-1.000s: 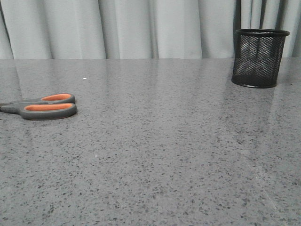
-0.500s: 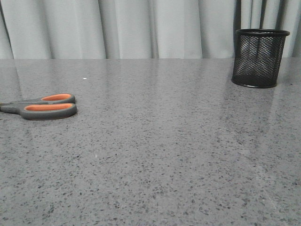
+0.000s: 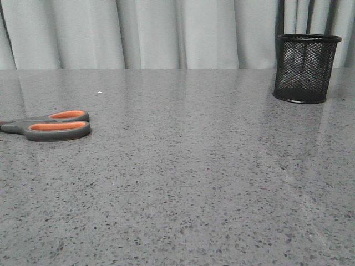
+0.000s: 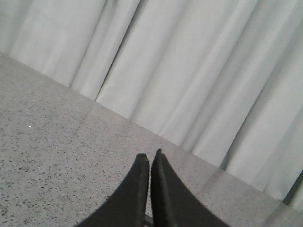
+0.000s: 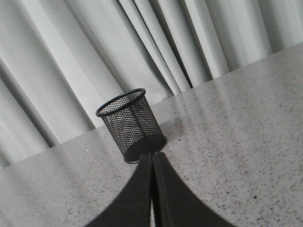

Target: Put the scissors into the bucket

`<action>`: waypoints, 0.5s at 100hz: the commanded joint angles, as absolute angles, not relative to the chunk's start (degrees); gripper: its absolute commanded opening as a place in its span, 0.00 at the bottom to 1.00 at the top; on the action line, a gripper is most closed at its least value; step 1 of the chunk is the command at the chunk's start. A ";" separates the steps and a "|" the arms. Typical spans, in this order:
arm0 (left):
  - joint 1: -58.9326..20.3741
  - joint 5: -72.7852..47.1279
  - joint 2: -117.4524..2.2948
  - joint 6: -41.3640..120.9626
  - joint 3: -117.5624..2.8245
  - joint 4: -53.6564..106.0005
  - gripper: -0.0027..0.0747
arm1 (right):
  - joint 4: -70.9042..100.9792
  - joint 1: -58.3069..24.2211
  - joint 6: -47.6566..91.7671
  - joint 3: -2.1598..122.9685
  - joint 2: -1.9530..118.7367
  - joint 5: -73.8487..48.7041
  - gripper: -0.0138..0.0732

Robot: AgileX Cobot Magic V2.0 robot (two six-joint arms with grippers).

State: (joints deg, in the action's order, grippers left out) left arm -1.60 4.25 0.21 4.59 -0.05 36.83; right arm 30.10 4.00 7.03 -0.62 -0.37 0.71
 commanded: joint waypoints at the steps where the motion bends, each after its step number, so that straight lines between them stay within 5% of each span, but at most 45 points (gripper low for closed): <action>1: -1.56 7.16 1.59 4.15 0.27 38.99 0.01 | 34.43 4.29 7.23 -2.12 -1.54 4.31 0.08; 22: -1.56 0.00 0.91 4.15 -6.05 37.16 0.01 | 37.85 4.29 7.23 2.26 -1.29 -2.03 0.10; 50: -1.56 -20.81 -13.21 4.15 -25.27 15.19 0.01 | 31.61 4.29 7.23 15.39 10.88 -14.34 0.10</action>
State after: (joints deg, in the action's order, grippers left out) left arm -1.60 -16.98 -6.86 4.48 -17.07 21.27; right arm 35.10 4.00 7.03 8.90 4.86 -12.59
